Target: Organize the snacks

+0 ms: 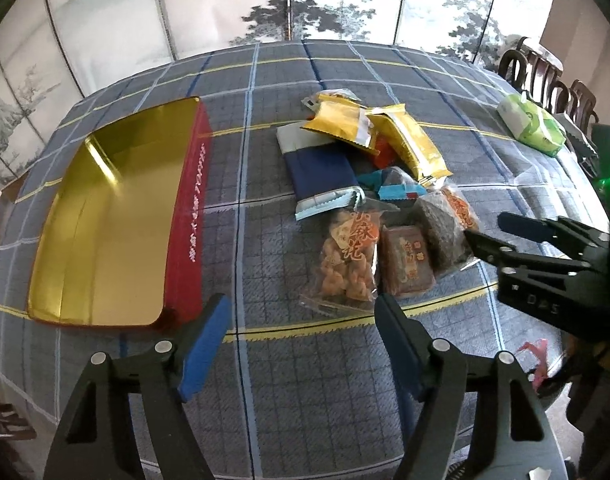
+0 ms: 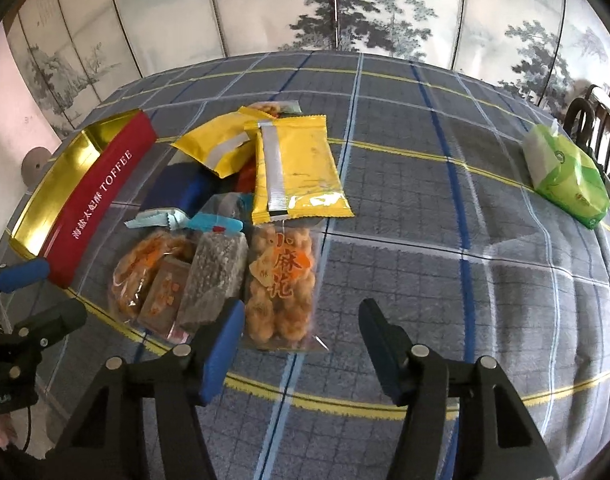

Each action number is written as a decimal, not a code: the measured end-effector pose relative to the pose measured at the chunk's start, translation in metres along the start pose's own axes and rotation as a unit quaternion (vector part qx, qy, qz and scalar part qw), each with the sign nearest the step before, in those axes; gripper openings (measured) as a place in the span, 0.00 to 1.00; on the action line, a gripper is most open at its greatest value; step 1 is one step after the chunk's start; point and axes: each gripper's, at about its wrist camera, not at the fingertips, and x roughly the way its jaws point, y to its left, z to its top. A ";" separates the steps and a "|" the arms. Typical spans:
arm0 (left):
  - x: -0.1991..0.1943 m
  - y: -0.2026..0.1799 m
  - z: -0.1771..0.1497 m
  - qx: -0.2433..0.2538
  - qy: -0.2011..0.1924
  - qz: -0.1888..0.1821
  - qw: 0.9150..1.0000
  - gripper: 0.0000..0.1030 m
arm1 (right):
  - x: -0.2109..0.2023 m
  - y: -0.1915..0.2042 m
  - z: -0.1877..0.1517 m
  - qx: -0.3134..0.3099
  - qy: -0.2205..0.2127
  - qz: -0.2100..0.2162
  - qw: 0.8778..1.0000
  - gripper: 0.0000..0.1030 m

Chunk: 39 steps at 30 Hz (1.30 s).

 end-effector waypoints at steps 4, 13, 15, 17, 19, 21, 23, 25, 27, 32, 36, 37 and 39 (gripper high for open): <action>0.001 -0.002 0.003 0.008 -0.001 -0.005 1.000 0.68 | 0.006 0.000 0.003 0.004 0.003 0.002 1.000 0.59; 0.012 -0.012 0.008 0.034 0.012 -0.016 0.999 0.68 | 0.019 -0.002 0.006 -0.007 0.006 -0.011 1.000 0.39; 0.014 -0.012 0.010 0.035 0.015 -0.020 0.999 0.68 | 0.018 -0.004 0.007 -0.007 0.005 -0.007 1.000 0.38; 0.018 -0.013 0.012 0.036 0.022 -0.023 0.999 0.67 | 0.018 -0.006 0.006 -0.006 0.003 -0.010 1.000 0.37; 0.022 -0.014 0.014 0.039 0.030 -0.031 0.998 0.64 | 0.017 -0.012 0.005 -0.002 0.003 -0.011 1.000 0.37; 0.026 -0.015 0.016 0.043 0.035 -0.030 0.998 0.58 | 0.015 -0.019 0.003 0.006 0.003 -0.014 1.000 0.37; 0.030 -0.014 0.018 0.041 0.039 -0.031 0.998 0.56 | 0.013 -0.027 0.000 0.013 0.003 -0.017 1.000 0.37; 0.032 -0.013 0.020 0.037 0.042 -0.034 0.998 0.54 | 0.012 -0.032 -0.002 0.020 0.002 -0.016 1.000 0.37; 0.035 -0.012 0.022 0.034 0.045 -0.038 0.998 0.53 | 0.011 -0.035 -0.003 0.023 0.002 -0.017 1.000 0.37; 0.041 -0.016 0.027 0.044 0.051 -0.045 0.997 0.53 | 0.013 -0.034 -0.002 0.024 0.000 -0.020 1.000 0.37; 0.049 -0.016 0.032 0.044 0.057 -0.048 0.996 0.50 | 0.012 -0.035 -0.003 0.025 0.000 -0.018 1.000 0.37; 0.051 -0.015 0.032 0.043 0.061 -0.052 0.996 0.48 | 0.012 -0.035 -0.003 0.025 0.000 -0.018 1.000 0.37; 0.056 -0.014 0.032 0.039 0.069 -0.061 0.995 0.41 | 0.011 -0.036 -0.004 0.027 0.001 -0.018 0.999 0.37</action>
